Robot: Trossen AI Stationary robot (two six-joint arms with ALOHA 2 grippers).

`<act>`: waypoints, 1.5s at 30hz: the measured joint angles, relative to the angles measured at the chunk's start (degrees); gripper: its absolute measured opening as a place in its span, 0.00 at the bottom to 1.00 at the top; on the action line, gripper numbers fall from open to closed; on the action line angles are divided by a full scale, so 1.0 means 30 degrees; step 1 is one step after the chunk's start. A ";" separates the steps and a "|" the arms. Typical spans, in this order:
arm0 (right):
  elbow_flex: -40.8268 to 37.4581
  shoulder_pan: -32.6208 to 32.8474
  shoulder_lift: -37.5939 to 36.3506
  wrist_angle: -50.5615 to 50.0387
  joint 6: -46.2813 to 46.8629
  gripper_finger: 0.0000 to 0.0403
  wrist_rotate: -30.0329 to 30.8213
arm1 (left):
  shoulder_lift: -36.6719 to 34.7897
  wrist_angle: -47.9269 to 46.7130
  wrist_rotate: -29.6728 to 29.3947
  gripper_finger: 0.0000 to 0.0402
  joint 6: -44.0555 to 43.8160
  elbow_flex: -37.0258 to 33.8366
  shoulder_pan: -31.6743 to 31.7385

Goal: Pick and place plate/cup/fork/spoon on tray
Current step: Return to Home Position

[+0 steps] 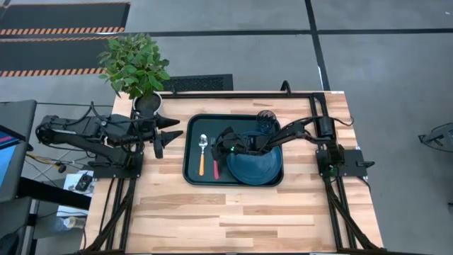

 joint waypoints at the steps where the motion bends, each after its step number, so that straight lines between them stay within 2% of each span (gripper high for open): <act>1: 0.0000 -0.0012 -0.0089 -0.0065 -0.0006 0.45 0.0000 | 0.0000 0.0000 0.0000 0.50 0.0000 0.0000 -0.0006; 5: 0.0000 -0.0100 -0.1151 -0.1220 -0.0707 0.46 -0.0007 | 0.0000 0.0009 0.0001 0.50 0.0000 -0.0025 -0.0002; 10: 0.0000 0.0028 -0.3972 -0.4967 -0.2693 0.43 -0.0507 | 0.0015 -0.0684 0.0463 0.50 -0.1133 -0.0780 -0.0011; 15: 0.0015 0.0083 -0.8703 -0.7807 -0.5114 0.42 -0.3055 | -0.0245 -0.0115 0.3164 0.50 -0.1017 -0.0852 -0.0119; 19: 0.0020 0.0273 -1.3047 -1.0445 -0.7502 0.42 -0.4931 | -0.0744 0.0723 0.5402 0.50 0.0976 -0.0845 -0.0555; 21: 0.0022 0.0475 -1.5110 -1.2014 -0.8090 0.43 -0.5373 | -0.0951 0.0041 0.5792 0.50 0.1767 -0.0838 -0.0724; 23: -0.0231 0.0747 -1.7056 -1.2759 -0.9082 0.43 -0.5378 | -0.1071 -0.0845 0.4909 0.50 0.1843 -0.0840 -0.0761; 25: -0.1306 0.1186 -1.8906 -1.0826 -1.1015 0.43 -0.5169 | -0.1132 -0.0483 0.3364 0.50 0.2043 -0.0955 -0.0737; 26: -0.2182 0.1245 -1.9977 -0.9310 -1.1741 0.43 -0.5425 | -0.1396 0.0303 0.3416 0.50 0.2500 -0.1194 -0.0727; 29: -0.5201 0.0680 -2.3289 -0.6400 -1.2240 0.42 -0.7331 | -0.2938 0.2817 0.6281 0.50 0.3857 -0.2232 -0.0689; 31: -0.7618 0.0192 -2.5519 -0.5141 -1.1729 0.42 -0.7668 | -0.4366 0.3545 0.7235 0.50 0.4215 -0.3247 -0.0644; 35: -1.1957 -0.0724 -2.8712 -0.2004 -0.9886 0.41 -0.8042 | -0.7859 0.4095 0.6753 0.50 0.3822 -0.5760 -0.0618; 43: -1.8061 -0.2065 -3.2782 0.2648 -0.7503 0.43 -0.8385 | -1.4875 0.4579 0.6683 0.50 0.1848 -1.0673 -0.0618; 45: -1.9215 -0.2321 -3.3542 0.3800 -0.7107 0.42 -0.8480 | -1.5079 0.5605 0.7179 0.50 0.1691 -1.1596 -0.0618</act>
